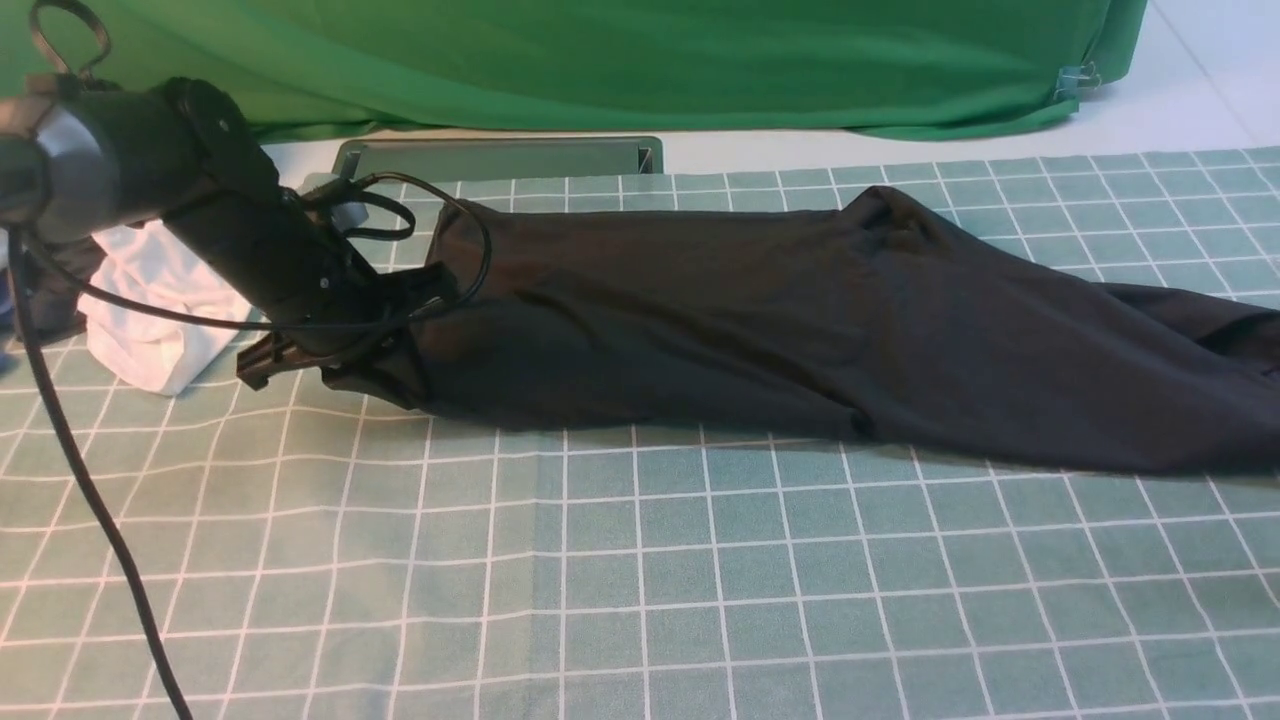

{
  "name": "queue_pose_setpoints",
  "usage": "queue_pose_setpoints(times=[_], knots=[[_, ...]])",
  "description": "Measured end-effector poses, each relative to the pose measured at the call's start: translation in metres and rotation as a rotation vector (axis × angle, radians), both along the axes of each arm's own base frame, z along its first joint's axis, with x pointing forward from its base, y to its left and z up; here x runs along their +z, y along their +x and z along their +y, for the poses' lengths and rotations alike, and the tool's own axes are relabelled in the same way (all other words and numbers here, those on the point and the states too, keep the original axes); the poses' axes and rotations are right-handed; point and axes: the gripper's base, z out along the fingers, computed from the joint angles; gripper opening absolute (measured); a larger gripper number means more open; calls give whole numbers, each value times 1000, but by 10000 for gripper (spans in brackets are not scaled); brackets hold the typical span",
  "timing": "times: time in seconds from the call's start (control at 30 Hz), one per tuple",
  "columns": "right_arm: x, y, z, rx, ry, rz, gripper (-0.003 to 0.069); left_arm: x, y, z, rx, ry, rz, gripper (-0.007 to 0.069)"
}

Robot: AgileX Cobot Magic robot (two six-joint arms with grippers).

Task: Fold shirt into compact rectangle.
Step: 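Pull the folded dark garment lengthwise by its ends to straighten it flat on the table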

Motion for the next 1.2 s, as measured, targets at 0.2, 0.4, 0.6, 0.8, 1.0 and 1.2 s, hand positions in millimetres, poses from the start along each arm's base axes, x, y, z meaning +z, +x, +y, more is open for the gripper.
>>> queue_pose_setpoints(times=[0.2,0.4,0.6,0.8,1.0,1.2], knots=[[-21,14,-14,-34,-23,-49,363,0,0,0,7,1,3,21],[-45,33,-21,-34,-47,-107,433,0,0,0,7,4,2,21],[-59,52,-24,-2,-46,-107,430,0,0,0,6,5,2,21],[-75,75,-3,121,-51,-92,430,0,0,1,10,4,3,21],[-87,81,9,195,-69,-59,430,0,0,1,9,5,3,21],[-87,81,7,225,-107,-46,412,0,0,1,10,6,3,21]])
